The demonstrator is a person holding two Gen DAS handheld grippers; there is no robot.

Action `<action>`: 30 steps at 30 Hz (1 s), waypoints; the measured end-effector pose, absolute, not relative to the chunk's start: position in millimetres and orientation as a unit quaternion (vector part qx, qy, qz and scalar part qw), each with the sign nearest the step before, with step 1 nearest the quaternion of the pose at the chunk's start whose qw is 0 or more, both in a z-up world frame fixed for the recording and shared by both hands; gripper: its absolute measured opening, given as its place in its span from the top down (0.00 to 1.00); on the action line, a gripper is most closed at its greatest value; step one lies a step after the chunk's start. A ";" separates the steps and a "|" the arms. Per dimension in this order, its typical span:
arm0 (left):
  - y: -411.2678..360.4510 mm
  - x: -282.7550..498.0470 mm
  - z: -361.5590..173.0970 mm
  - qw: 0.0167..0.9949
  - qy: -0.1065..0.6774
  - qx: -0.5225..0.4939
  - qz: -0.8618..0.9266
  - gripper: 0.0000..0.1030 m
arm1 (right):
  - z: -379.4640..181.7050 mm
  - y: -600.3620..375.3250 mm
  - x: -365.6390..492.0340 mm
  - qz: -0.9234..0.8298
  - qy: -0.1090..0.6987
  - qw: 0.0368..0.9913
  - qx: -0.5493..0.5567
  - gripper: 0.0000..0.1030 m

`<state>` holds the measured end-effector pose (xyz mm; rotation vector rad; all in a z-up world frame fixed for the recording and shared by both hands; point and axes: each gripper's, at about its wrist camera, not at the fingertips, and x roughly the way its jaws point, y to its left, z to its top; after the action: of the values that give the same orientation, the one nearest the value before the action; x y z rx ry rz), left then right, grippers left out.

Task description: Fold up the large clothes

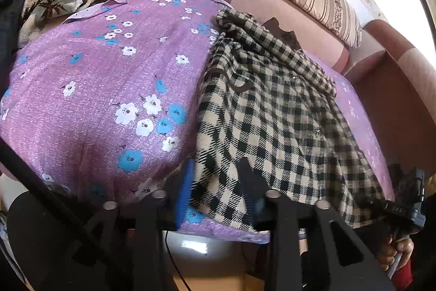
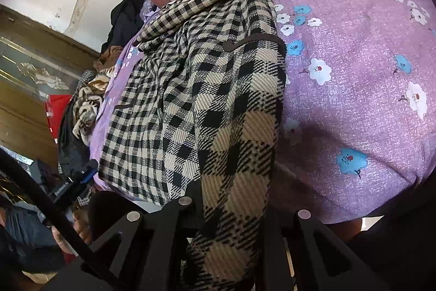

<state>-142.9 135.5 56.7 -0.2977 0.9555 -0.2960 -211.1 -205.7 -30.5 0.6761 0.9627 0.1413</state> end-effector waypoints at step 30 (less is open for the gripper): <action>106.8 -98.0 14.4 0.833 0.496 -0.147 -0.194 0.21 | -48.8 -208.0 -194.2 0.052 0.468 0.825 0.312 0.78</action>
<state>-98.0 106.8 14.4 -0.3124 1.0521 -0.4106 -194.2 -208.0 -48.8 0.6623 0.9946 0.1115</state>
